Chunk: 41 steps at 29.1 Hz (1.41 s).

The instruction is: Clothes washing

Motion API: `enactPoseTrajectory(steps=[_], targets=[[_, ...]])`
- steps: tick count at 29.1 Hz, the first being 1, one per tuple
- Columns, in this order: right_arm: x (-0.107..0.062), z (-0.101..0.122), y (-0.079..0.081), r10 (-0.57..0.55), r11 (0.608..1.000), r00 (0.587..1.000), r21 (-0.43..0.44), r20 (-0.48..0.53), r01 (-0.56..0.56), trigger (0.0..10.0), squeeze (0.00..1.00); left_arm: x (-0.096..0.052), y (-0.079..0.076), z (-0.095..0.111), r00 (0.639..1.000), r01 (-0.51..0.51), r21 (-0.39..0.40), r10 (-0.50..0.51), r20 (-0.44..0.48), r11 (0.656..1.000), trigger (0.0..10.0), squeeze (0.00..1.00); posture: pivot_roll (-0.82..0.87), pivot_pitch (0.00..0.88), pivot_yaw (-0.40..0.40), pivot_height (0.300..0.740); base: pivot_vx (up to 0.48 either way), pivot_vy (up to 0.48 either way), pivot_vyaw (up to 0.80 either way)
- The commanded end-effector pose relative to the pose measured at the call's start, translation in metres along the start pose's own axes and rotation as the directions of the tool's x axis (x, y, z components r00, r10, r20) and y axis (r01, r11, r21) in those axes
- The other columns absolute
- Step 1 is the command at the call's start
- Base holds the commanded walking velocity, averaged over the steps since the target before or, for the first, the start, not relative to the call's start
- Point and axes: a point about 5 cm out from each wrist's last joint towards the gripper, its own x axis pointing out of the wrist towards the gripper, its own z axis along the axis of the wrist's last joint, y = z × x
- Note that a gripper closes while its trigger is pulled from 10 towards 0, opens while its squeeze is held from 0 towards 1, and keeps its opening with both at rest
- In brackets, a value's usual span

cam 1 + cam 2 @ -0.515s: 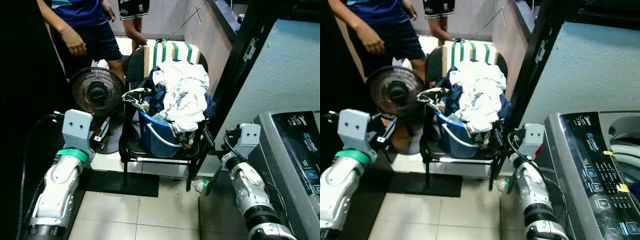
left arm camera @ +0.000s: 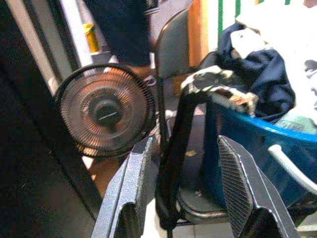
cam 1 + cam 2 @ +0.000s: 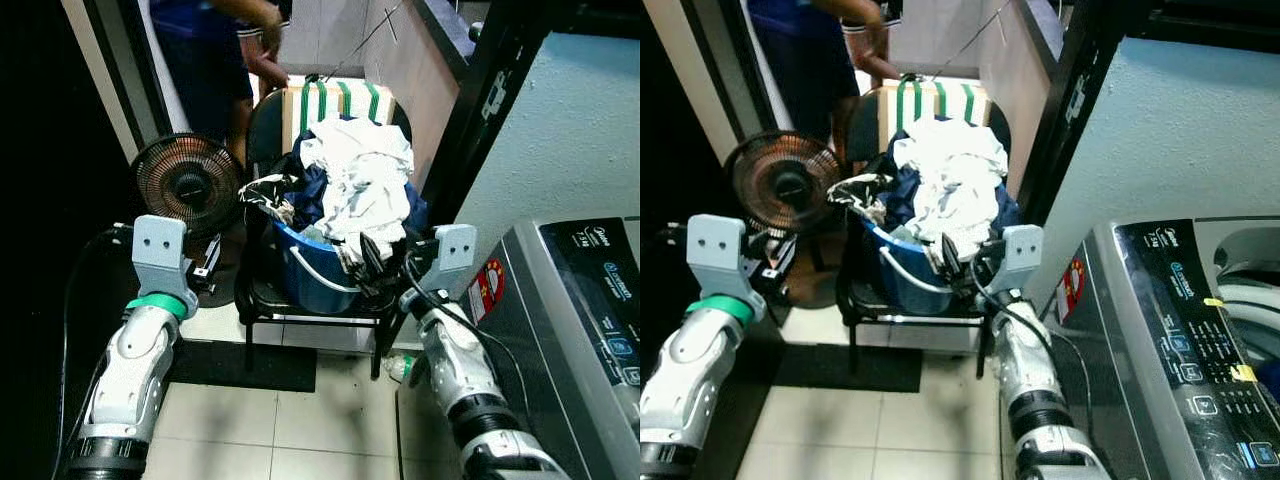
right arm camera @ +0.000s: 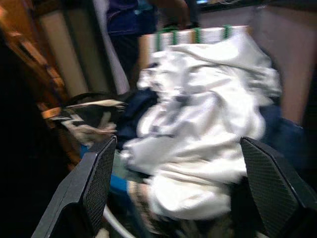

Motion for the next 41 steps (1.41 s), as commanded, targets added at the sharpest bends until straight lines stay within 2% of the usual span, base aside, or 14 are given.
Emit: enactPoseTrajectory(steps=[1, 7, 11, 14, 17, 20, 25, 32, 37, 39, 41], targets=[[-0.008, -0.003, -0.009, -0.066, 0.998, 0.998, -0.008, 0.003, 0.066, 10.0, 0.00, -0.003, 0.002, -0.007, 0.999, -0.014, -0.001, 0.014, -0.031, 1.000, 10.0, 0.00, 0.06, 0.055, 0.011, 0.740, 0.000, 0.000, 0.00], [-0.026, -0.008, -0.025, -0.207, 0.976, 0.978, -0.065, 0.010, 0.207, 10.0, 0.00, -0.009, 0.006, -0.011, 0.998, -0.036, 0.016, 0.036, -0.049, 0.999, 10.0, 0.00, 0.06, 0.044, 0.006, 0.740, 0.000, 0.000, 0.00], [-0.028, -0.010, -0.027, -0.228, 0.971, 0.974, -0.070, 0.011, 0.228, 10.0, 0.00, -0.009, 0.007, -0.012, 0.998, -0.041, 0.016, 0.042, -0.051, 0.999, 10.0, 0.00, 0.06, 0.044, 0.006, 0.740, 0.000, 0.000, 0.00], [-0.032, -0.009, -0.031, -0.286, 0.953, 0.958, -0.099, 0.030, 0.288, 10.0, 0.00, -0.007, 0.007, -0.011, 0.997, -0.062, 0.008, 0.062, -0.044, 0.998, 10.0, 0.00, 0.05, 0.029, 0.007, 0.740, 0.000, 0.000, 0.00], [-0.032, -0.009, -0.031, -0.286, 0.953, 0.958, -0.099, 0.030, 0.288, 10.0, 0.00, -0.007, 0.007, -0.011, 0.997, -0.062, 0.008, 0.062, -0.044, 0.998, 10.0, 0.00, 0.05, 0.029, 0.007, 0.740, 0.000, 0.000, 0.00], [-0.034, -0.012, -0.021, -0.272, 0.957, 0.961, -0.097, 0.037, 0.275, 10.0, 0.00, -0.006, 0.005, -0.012, 0.997, -0.065, -0.027, 0.064, -0.041, 0.997, 10.0, 0.00, 0.05, 0.028, -0.001, 0.740, 0.000, 0.000, 0.00], [-0.036, -0.016, -0.015, -0.254, 0.963, 0.967, -0.087, 0.029, 0.255, 10.0, 0.00, -0.008, 0.005, -0.013, 0.996, -0.078, -0.058, 0.075, -0.049, 0.995, 10.0, 0.00, 0.05, 0.030, -0.005, 0.740, 0.000, 0.000, 0.00], [-0.041, -0.021, -0.003, -0.218, 0.972, 0.976, -0.088, 0.019, 0.219, 10.0, 0.00, -0.007, 0.003, -0.014, 0.995, -0.091, -0.070, 0.088, -0.043, 0.993, 10.0, 0.00, 0.04, 0.030, -0.012, 0.740, 0.000, 0.000, 0.00], [-0.042, -0.021, -0.001, -0.216, 0.972, 0.976, -0.091, 0.020, 0.217, 10.0, 0.00, -0.007, 0.002, -0.014, 0.995, -0.092, -0.073, 0.089, -0.042, 0.993, 10.0, 0.00, 0.04, 0.030, -0.012, 0.740, 0.000, 0.000, 0.00], [-0.054, -0.028, 0.007, -0.181, 0.978, 0.983, -0.104, 0.002, 0.181, 10.0, 0.00, -0.006, 0.000, -0.015, 0.995, -0.093, -0.083, 0.090, -0.042, 0.992, 10.0, 0.00, 0.03, 0.027, -0.014, 0.740, 0.000, 0.000, 0.00], [-0.057, -0.032, 0.010, -0.163, 0.981, 0.986, -0.108, -0.024, 0.160, 10.0, 0.00, -0.006, 0.001, -0.016, 0.995, -0.096, -0.086, 0.092, -0.043, 0.992, 10.0, 0.00, 0.03, 0.026, -0.014, 0.740, 0.000, 0.000, 0.00]])
